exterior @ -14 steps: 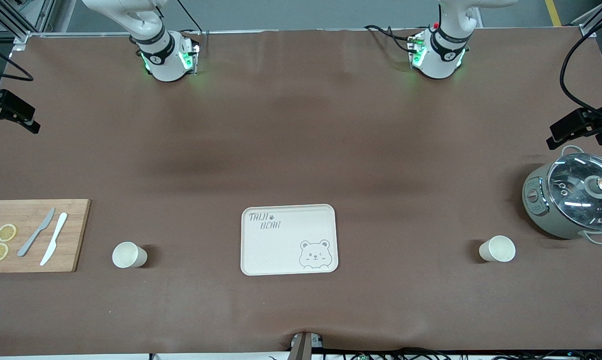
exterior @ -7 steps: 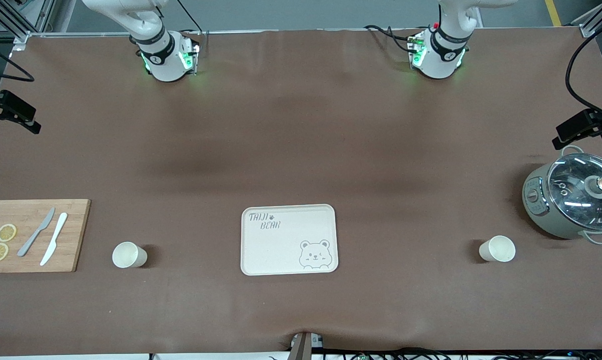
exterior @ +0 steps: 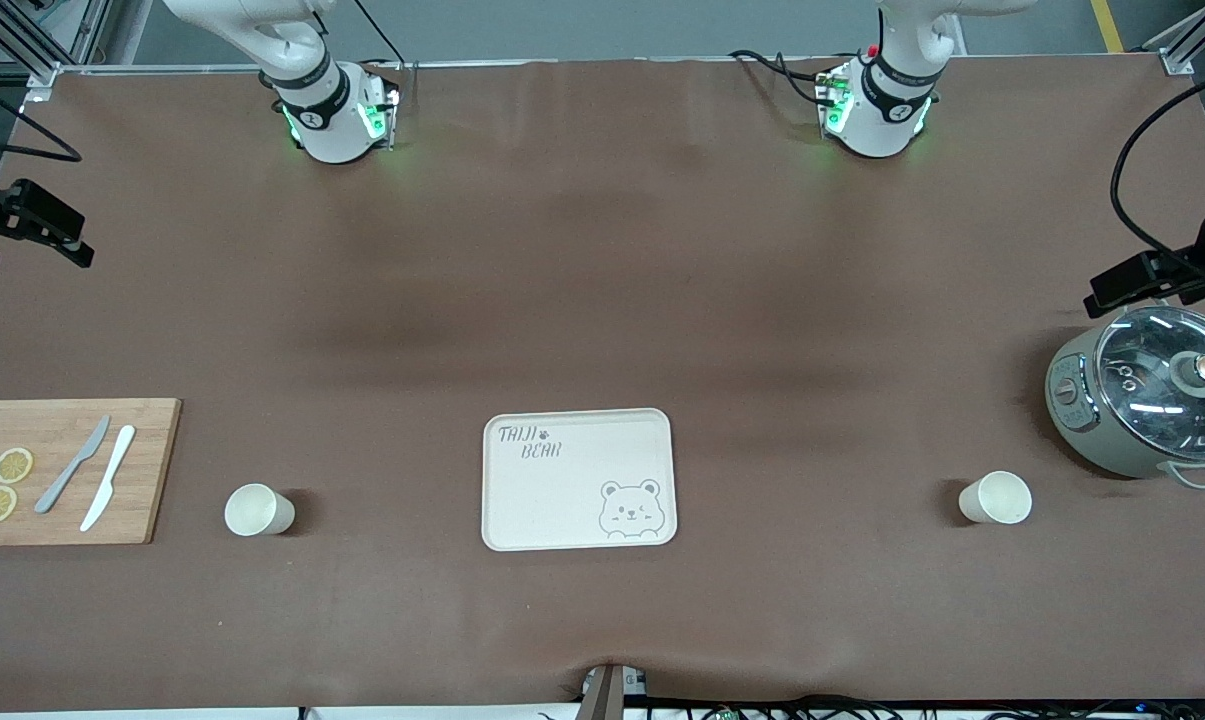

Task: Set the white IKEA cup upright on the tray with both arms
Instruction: 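Move the right gripper toward one white cup while the left gripper reaches the other, then lower both grippers and grasp each white cup by its rim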

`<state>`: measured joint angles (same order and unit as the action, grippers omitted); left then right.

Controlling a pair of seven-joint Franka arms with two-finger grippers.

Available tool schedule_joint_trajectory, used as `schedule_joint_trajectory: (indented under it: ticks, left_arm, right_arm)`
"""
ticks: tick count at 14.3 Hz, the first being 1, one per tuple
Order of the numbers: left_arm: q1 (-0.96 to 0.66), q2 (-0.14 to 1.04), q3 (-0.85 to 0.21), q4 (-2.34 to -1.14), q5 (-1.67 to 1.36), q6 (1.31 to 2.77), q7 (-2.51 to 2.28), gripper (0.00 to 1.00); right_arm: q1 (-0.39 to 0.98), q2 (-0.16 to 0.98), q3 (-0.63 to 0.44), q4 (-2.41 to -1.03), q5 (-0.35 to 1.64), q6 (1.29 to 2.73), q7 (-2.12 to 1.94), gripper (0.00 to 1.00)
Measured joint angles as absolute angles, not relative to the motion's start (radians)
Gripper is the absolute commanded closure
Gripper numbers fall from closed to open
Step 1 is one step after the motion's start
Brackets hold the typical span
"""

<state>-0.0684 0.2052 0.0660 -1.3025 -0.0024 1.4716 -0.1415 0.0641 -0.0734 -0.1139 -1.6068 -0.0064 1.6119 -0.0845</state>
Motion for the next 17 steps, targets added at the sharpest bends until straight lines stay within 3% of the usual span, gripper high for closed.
schedule_joint_trajectory:
  ticks: [8, 12, 17]
  left_arm:
    - [-0.034, 0.356, 0.069, -1.311, 0.012, 1.631, -0.135, 0.0]
    - [0.013, 0.453, 0.07, -1.312, 0.012, 1.723, -0.095, 0.0]
    - [0.048, 0.541, 0.07, -1.313, 0.012, 1.824, -0.073, 0.0]
  right_arm:
    - [0.101, -0.047, -0.103, -1.609, -0.007, 1.621, 0.0, 0.0]
    - [0.098, 0.075, -0.107, -1.576, -0.007, 1.678, 0.0, 0.0]
    - [0.095, 0.283, -0.112, -1.419, -0.007, 1.716, -0.001, 0.0]
